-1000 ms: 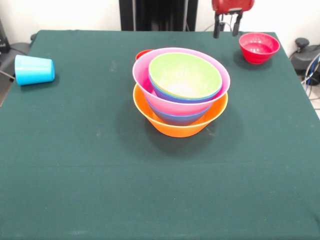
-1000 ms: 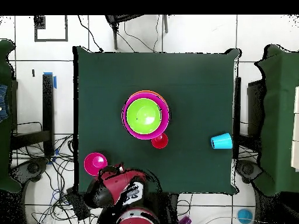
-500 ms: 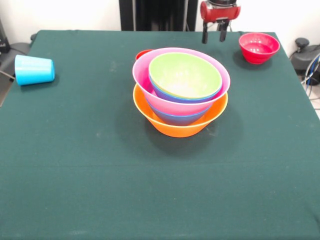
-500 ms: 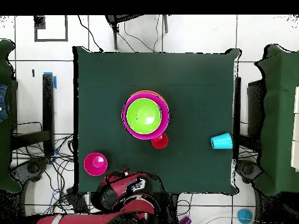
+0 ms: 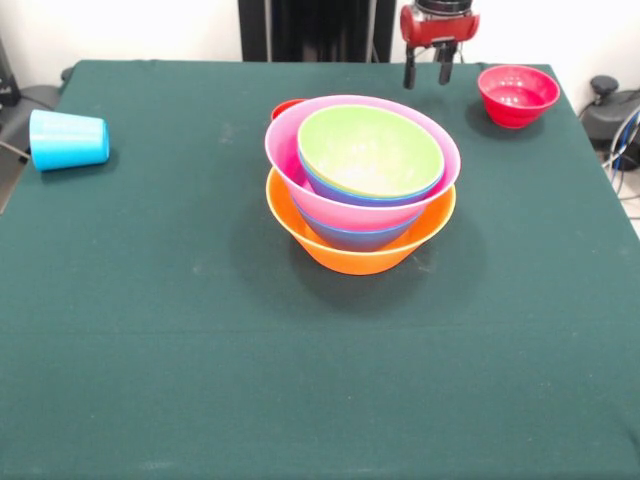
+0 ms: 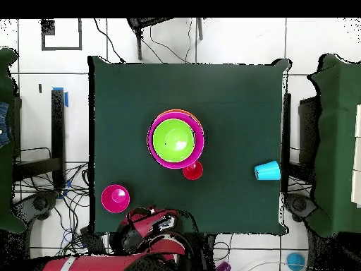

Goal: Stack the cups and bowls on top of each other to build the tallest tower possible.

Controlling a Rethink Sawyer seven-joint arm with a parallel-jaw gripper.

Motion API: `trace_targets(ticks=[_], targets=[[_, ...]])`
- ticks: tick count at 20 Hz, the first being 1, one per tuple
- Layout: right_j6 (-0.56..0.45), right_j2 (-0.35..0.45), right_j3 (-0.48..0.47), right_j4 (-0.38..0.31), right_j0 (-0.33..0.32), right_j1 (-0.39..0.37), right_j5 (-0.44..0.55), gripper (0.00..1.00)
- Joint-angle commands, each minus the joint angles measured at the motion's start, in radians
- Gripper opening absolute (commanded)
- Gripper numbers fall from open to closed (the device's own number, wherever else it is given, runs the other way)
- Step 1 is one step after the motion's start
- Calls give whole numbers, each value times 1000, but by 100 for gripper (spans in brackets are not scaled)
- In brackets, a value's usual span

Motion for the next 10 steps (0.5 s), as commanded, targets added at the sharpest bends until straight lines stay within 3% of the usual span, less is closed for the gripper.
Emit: trace_targets(ticks=[1, 4, 10], targets=[[111, 109, 30, 9, -9, -128, 89, 100], [129, 123, 55, 38, 5, -174, 121, 100], [165, 116, 58, 80, 49, -177, 113, 100]])
